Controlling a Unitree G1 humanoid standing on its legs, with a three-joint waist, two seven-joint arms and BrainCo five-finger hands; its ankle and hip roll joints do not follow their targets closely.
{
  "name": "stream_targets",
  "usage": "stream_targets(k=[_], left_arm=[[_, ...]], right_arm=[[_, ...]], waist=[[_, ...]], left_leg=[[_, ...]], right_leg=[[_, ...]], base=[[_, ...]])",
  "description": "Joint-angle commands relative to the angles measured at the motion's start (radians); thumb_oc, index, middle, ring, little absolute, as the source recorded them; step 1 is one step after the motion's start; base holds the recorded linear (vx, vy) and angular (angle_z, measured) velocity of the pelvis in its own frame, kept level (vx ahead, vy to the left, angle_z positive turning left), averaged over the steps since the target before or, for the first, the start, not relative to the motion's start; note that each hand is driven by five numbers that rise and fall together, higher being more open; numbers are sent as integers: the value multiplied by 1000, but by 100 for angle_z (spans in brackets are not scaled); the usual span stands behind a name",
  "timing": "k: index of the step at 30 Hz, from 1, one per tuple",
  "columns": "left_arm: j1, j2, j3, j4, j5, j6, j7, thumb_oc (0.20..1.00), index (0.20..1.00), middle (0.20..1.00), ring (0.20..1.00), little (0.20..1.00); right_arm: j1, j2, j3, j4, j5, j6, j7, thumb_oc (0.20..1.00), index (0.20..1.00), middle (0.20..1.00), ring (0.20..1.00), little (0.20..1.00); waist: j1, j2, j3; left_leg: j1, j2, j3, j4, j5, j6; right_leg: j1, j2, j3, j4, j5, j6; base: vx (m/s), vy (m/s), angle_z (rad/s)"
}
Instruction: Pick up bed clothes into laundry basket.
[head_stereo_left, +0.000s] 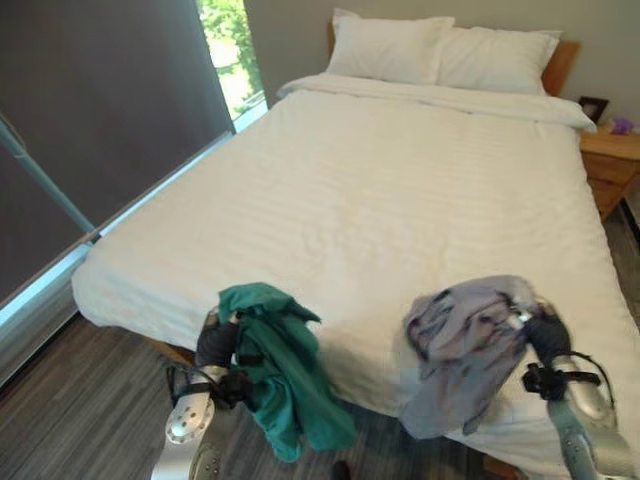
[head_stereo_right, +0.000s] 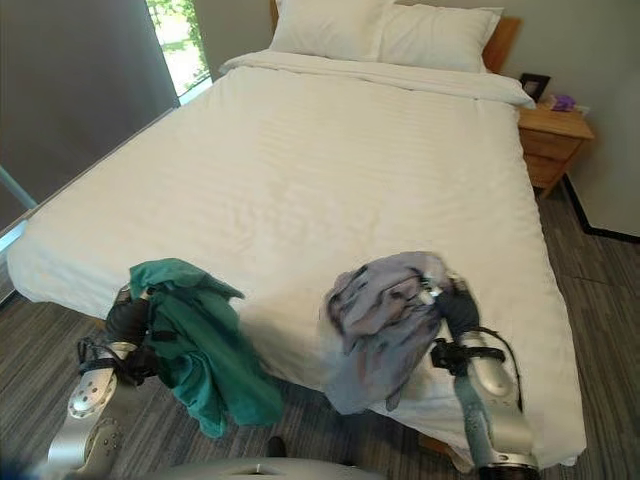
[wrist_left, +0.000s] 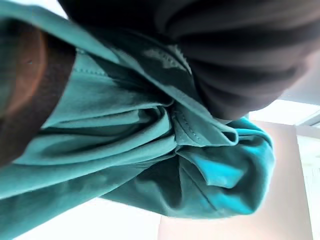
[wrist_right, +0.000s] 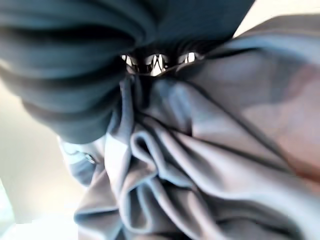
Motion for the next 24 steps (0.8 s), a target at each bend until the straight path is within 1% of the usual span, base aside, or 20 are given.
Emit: stream_targets(k=[1, 2, 3, 4, 5, 6, 7, 8, 9, 10, 12, 13, 14, 15, 16, 17, 19, 21, 22, 24], left_arm=[[-128, 59, 83, -19, 64, -120, 39, 200, 200, 200, 200, 200], [-141, 69, 96, -29, 68, -130, 61, 200, 200, 200, 200, 200], [-163, 75, 104, -45, 71, -137, 90, 200, 200, 200, 200, 200], [-172, 72, 123, -53, 71, -146, 118, 200, 200, 200, 200, 200], [-177, 64, 135, -54, 71, -150, 128, 200, 200, 200, 200, 200], [-171, 63, 155, -69, 81, -151, 131, 200, 200, 200, 200, 200], [-167, 68, 167, -76, 88, -156, 127, 200, 200, 200, 200, 200], [-149, 73, 178, -85, 93, -164, 117, 200, 200, 200, 200, 200], [-140, 79, 184, -88, 99, -171, 112, 200, 200, 200, 200, 200], [-150, 87, 189, -89, 112, -177, 131, 200, 200, 200, 200, 200], [-144, 103, 207, -92, 118, -181, 136, 200, 200, 200, 200, 200], [-143, 104, 209, -92, 118, -181, 136, 200, 200, 200, 200, 200], [-129, 125, 235, -96, 133, -183, 134, 200, 200, 200, 200, 200], [-130, 134, 245, -96, 135, -190, 140, 200, 200, 200, 200, 200], [-138, 137, 246, -98, 130, -193, 145, 200, 200, 200, 200, 200], [-146, 136, 246, -95, 127, -190, 144, 200, 200, 200, 200, 200], [-157, 131, 248, -96, 121, -186, 140, 200, 200, 200, 200, 200], [-171, 124, 240, -111, 112, -182, 139, 200, 200, 200, 200, 200], [-176, 123, 240, -115, 109, -180, 134, 200, 200, 200, 200, 200], [-174, 126, 235, -121, 113, -177, 119, 200, 200, 200, 200, 200]], right_arm=[[-88, -22, -99, -66, -16, -133, -60, 200, 200, 200, 200, 200], [-102, -27, -113, -60, -16, -151, -88, 200, 200, 200, 200, 200], [-128, -33, -110, -50, -18, -164, -116, 200, 200, 200, 200, 200], [-151, -38, -102, -50, -21, -174, -131, 200, 200, 200, 200, 200], [-165, -44, -105, -42, -13, -173, -136, 200, 200, 200, 200, 200], [-162, -40, -124, -59, -12, -176, -139, 200, 200, 200, 200, 200], [-150, -36, -151, -71, -23, -179, -139, 200, 200, 200, 200, 200], [-128, -27, -177, -90, -38, -178, -137, 200, 200, 200, 200, 200], [-111, -16, -187, -96, -45, -174, -137, 200, 200, 200, 200, 200], [-103, -7, -185, -88, -62, -181, -155, 200, 200, 200, 200, 200], [-94, 12, -172, -83, -69, -176, -156, 200, 200, 200, 200, 200], [-94, 13, -170, -85, -69, -176, -156, 200, 200, 200, 200, 200], [-74, 30, -149, -87, -84, -175, -159, 200, 200, 200, 200, 200], [-68, 30, -135, -95, -88, -170, -151, 200, 200, 200, 200, 200], [-67, 25, -124, -97, -94, -170, -148, 200, 200, 200, 200, 200], [-68, 24, -121, -104, -100, -165, -142, 200, 200, 200, 200, 200], [-65, 26, -127, -118, -120, -163, -143, 200, 200, 200, 200, 200], [-72, 35, -116, -111, -126, -164, -148, 200, 200, 200, 200, 200], [-75, 34, -109, -105, -127, -160, -142, 200, 200, 200, 200, 200], [-75, 27, -96, -87, -137, -151, -141, 200, 200, 200, 200, 200]], waist=[[-23, -33, 16], [-26, -37, 28], [-17, -37, 44], [0, -37, 44], [4, -41, 44], [5, -37, 45], [-11, -32, 43], [-28, -29, 38], [-35, -36, 34], [-50, -37, 37], [-39, -42, 51], [-37, -47, 52], [-8, -31, 76], [0, -18, 80], [6, -8, 78], [5, -3, 74], [19, 2, 65], [29, 14, 55], [39, 9, 45], [46, -13, 34]], left_leg=[[17, 73, -80, 170, -104, -64], [-1, 65, -110, 208, -102, -76], [-16, 44, -191, 243, -117, -85], [-12, -9, -318, 253, -149, -67], [-3, -32, -379, 258, -170, -57], [4, -52, -443, 259, -172, -50], [19, -54, -455, 207, -190, -35], [34, -40, -427, 154, -185, -19], [41, -34, -391, 116, -163, -14], [50, -29, -355, 98, -165, -1], [63, -21, -257, 63, -154, 16], [61, -23, -254, 61, -147, 14], [60, -7, -147, 71, -133, 11], [64, 2, -106, 71, -131, 11], [67, 12, -59, 67, -127, 11], [72, 19, -24, 59, -123, 9], [69, 35, 57, 53, -106, 8], [61, 59, 128, 51, -101, 7], [50, 65, 158, 57, -94, 3], [41, 70, 202, 78, -98, -15]], right_leg=[[-82, -47, 169, 72, 30, 35], [-91, -44, 184, 73, 35, 35], [-112, -32, 228, 85, 44, 39], [-150, -8, 297, 105, 57, 47], [-165, 6, 360, 108, 77, 56], [-178, 28, 426, 102, 98, 65], [-199, 39, 450, 90, 117, 74], [-221, 44, 457, 71, 139, 89], [-248, 45, 479, 56, 182, 110], [-267, 40, 476, 29, 211, 129], [-306, 36, 428, -14, 255, 149], [-310, 35, 433, -15, 263, 150], [-318, -24, 218, -1, 211, 124], [-303, -46, 121, 50, 164, 97], [-276, -67, 41, 106, 131, 85], [-252, -77, 4, 140, 105, 77], [-207, -110, -83, 203, 59, 66], [-174, -139, -167, 279, 13, 63], [-154, -144, -189, 272, 3, 64], [-117, -124, -208, 167, 0, 72]], base=[[-104, -11, -21], [-105, 34, -27], [-84, 56, -64], [-56, 80, -142], [-18, 97, -193], [-101, 140, -182], [-135, 182, -115], [-196, 207, -168], [-167, 231, -186], [-185, 216, -198], [-174, 119, -145], [-315, 53, -229], [-336, 74, -256], [-416, 109, -195], [-292, 90, -223], [-311, 48, -191], [-309, 3, -131], [-244, -34, -123], [-159, -112, -112], [-53, -207, -120]])
